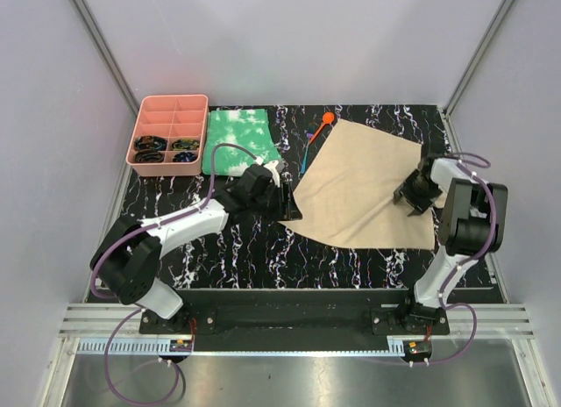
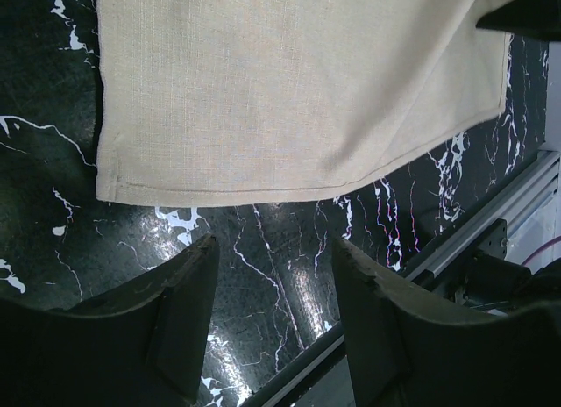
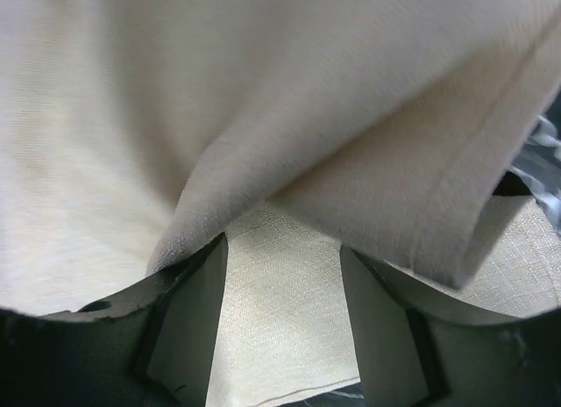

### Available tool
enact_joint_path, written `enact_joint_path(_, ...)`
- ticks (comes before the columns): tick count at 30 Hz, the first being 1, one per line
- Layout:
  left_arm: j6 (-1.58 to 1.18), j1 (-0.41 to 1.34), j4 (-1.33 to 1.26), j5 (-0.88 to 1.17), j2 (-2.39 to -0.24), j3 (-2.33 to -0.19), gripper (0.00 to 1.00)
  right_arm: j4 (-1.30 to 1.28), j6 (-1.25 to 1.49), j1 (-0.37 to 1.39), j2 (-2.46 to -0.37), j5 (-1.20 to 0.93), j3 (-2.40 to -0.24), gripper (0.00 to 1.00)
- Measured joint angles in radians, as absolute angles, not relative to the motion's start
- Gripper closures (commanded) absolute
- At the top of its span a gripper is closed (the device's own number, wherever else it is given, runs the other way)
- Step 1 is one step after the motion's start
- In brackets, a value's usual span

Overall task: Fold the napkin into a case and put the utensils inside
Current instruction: Pick up the flattened napkin from the center of the board.

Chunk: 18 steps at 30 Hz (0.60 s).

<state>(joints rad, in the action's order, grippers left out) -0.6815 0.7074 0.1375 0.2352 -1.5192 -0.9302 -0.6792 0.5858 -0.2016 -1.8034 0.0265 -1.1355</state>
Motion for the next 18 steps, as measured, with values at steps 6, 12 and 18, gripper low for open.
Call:
enact_joint_path(6, -0.682, 0.707, 0.138, 0.235, -1.519, -0.93, 0.43, -0.667, 0.516, -0.122, -1.881, 0.049, -1.267, 0.29)
enact_joint_path(12, -0.682, 0.707, 0.138, 0.236, -1.506, -0.928, 0.43, -0.746, 0.535, -0.139, -1.768, 0.139, -1.243, 0.31)
enact_joint_path(18, -0.686, 0.707, 0.131, 0.25, -1.45, -0.907, 0.43, -0.832, 0.647, -0.246, -1.392, 0.123, -0.984, 0.35)
